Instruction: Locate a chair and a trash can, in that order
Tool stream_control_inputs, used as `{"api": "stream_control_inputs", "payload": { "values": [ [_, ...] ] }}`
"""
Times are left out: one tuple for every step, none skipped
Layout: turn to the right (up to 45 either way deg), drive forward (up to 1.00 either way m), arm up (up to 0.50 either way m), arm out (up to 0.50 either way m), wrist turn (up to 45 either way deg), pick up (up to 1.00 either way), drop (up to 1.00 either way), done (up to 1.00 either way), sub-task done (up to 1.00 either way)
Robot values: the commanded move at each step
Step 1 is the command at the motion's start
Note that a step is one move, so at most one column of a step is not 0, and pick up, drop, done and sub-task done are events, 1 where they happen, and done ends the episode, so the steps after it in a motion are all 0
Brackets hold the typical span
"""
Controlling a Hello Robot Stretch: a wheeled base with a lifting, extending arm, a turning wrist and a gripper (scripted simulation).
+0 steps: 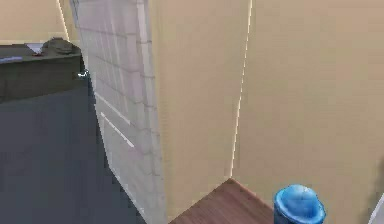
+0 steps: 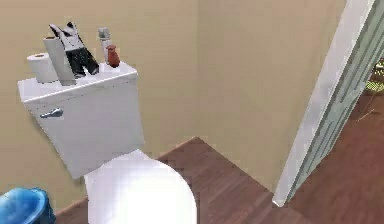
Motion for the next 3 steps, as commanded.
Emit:
{"api": "stream_control_inputs", "payload": {
  "values": [
    [0.0,0.30,0.00,0.00,0.0,0.00,0.00,0.00,0.00],
    [45.0,0.00,0.00,0.00,0.0,0.00,0.00,0.00,0.00],
    [0.0,0.00,0.00,0.00,0.0,0.00,0.00,1.00,0.00]
  ]
}}
